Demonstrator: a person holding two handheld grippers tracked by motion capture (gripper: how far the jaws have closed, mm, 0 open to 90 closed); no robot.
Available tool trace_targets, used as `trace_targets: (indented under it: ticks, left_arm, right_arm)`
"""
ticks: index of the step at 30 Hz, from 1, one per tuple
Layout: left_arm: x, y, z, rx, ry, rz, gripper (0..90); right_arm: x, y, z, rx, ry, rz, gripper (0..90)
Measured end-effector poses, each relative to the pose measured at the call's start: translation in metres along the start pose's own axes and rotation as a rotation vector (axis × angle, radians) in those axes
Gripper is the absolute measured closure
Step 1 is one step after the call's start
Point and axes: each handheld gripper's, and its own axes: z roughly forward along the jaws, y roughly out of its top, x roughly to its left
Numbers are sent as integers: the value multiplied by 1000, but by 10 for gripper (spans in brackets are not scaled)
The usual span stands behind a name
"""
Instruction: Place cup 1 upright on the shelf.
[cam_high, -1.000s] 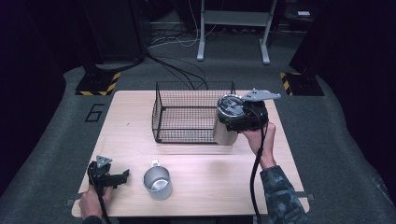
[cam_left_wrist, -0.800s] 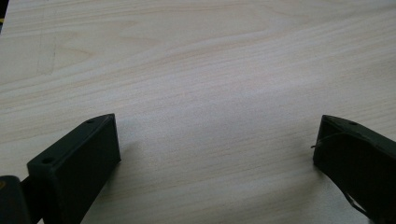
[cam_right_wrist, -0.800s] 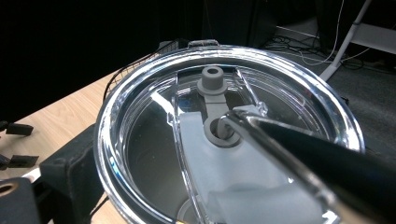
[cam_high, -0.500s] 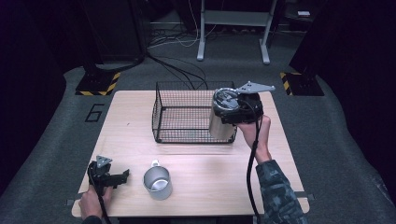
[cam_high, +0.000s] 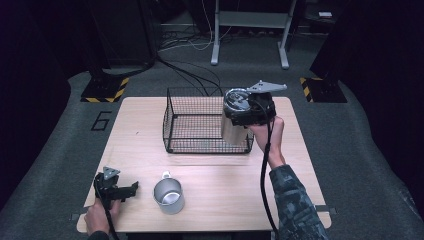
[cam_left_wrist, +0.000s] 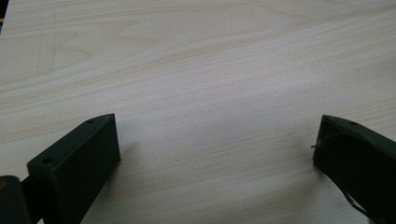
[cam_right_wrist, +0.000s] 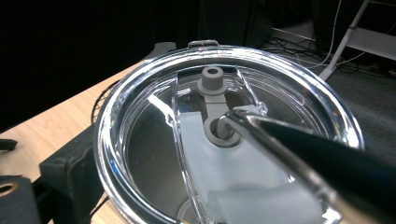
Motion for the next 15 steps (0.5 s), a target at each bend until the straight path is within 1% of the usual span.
trace_targets:
  ticks: [2, 3, 7, 10, 12, 15]
  left_arm:
    - [0, 0, 0, -1, 1, 1, 4]
    - [0, 0, 0, 0, 1, 1, 4]
    - [0, 0, 0, 1, 0, 1, 4]
    - [0, 0, 0, 0, 0, 0, 4]
    - [0, 0, 0, -1, 0, 0, 4]
    - [0, 0, 0, 0, 0, 0, 4]
  right_arm:
    - [-1, 1, 3, 1, -1, 1, 35]
    - [-2, 1, 5, 4, 0, 11, 34]
    - [-4, 2, 11, 6, -16, 15, 34]
    - [-6, 1, 15, 13, -18, 15, 34]
    - [-8, 1, 18, 14, -30, 29, 35]
    - [-9, 1, 20, 12, -36, 28, 34]
